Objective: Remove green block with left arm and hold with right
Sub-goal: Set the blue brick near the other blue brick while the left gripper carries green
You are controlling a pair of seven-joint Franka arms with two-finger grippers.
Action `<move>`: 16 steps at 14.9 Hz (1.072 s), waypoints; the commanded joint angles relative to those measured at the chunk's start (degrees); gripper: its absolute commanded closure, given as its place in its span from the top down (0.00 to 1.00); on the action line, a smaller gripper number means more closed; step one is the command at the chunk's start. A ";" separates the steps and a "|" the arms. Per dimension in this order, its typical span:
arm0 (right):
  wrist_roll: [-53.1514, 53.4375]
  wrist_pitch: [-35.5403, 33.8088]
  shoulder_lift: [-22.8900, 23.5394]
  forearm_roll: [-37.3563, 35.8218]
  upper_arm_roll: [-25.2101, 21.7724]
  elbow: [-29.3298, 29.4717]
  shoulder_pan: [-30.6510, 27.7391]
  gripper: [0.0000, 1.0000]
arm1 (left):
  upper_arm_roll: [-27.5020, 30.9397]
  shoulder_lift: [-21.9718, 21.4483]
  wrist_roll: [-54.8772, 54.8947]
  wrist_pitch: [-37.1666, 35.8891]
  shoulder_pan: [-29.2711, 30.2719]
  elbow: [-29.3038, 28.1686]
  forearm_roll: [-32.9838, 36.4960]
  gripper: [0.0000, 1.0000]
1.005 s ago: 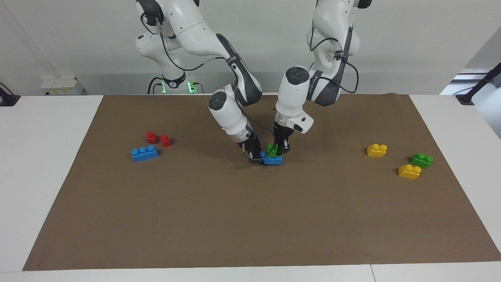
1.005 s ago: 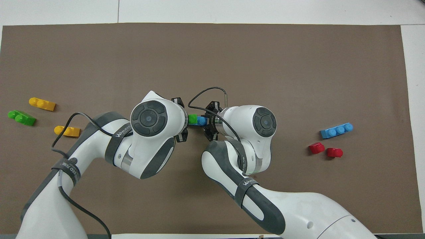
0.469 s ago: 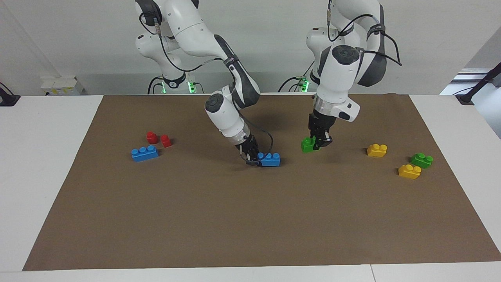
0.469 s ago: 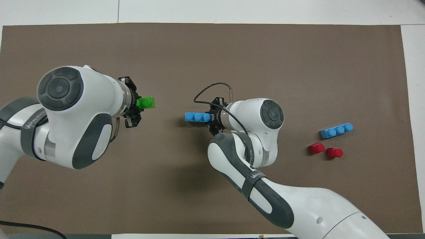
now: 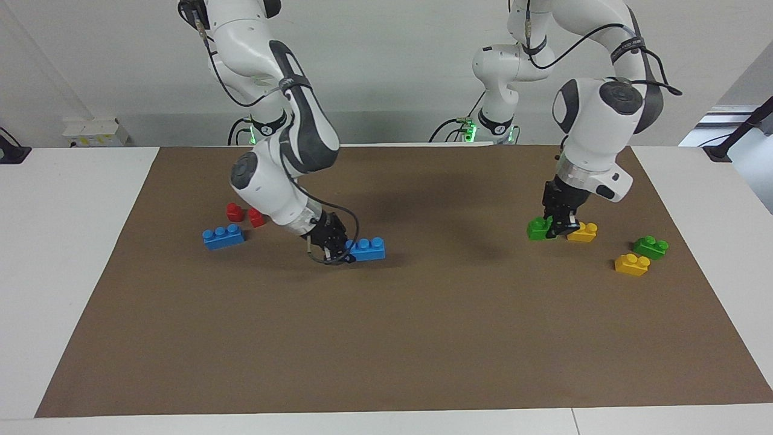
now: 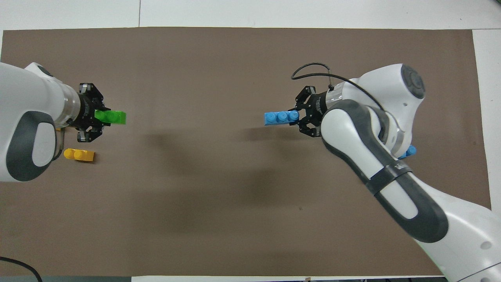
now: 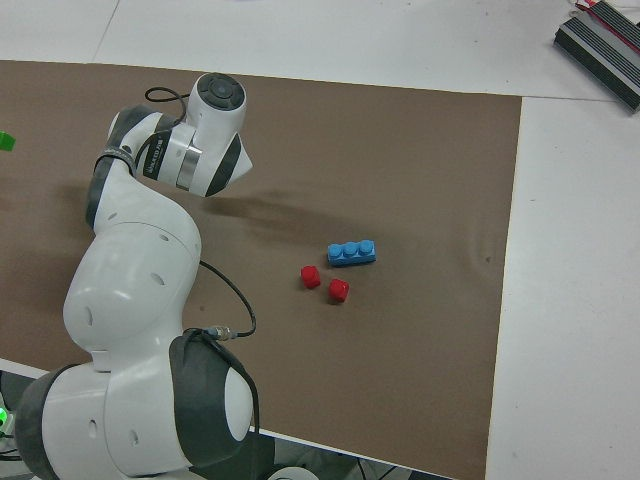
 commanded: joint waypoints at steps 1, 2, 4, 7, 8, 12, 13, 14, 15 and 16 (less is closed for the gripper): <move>-4.46 -9.24 0.51 -4.82 0.90 5.40 -6.44 0.00 | -0.69 -0.24 6.73 -0.34 3.33 -0.31 -1.04 0.00; -7.09 -10.66 0.59 -5.09 0.82 5.67 -8.46 0.00 | -0.69 -0.07 8.84 -0.17 4.21 -0.31 -1.04 0.00; -11.84 -10.67 0.86 -5.36 0.73 4.63 -11.98 0.00 | -0.69 0.46 12.71 0.53 5.71 -0.39 -1.31 0.00; -16.34 -10.50 1.65 -5.62 0.73 2.86 -16.30 0.00 | -0.60 3.00 17.55 4.30 6.94 -1.27 -1.48 0.00; -16.69 -10.15 2.17 -5.71 0.73 2.51 -17.09 0.00 | -0.51 4.40 18.00 5.88 7.04 -1.19 -1.48 0.00; -21.87 -7.77 3.76 -5.80 0.73 -0.38 -19.82 0.00 | -0.51 8.19 22.29 9.32 8.53 -1.19 -1.48 0.00; -23.01 -7.51 4.02 -5.80 0.73 -1.09 -20.17 0.00 | -0.51 8.72 23.26 9.93 8.62 -1.19 -1.48 0.00; -23.72 -7.16 4.37 -5.80 0.73 -1.36 -20.61 0.00 | -0.51 9.68 23.80 10.90 8.71 -1.10 -1.48 0.00; -23.90 -6.72 4.64 -5.80 0.73 -1.53 -20.79 0.00 | -0.51 11.08 23.89 11.86 8.79 -0.75 -1.48 0.00; -23.90 -6.63 4.64 -5.80 0.73 -1.80 -20.70 0.00 | -0.51 12.58 23.89 12.74 8.79 -0.22 -1.40 0.00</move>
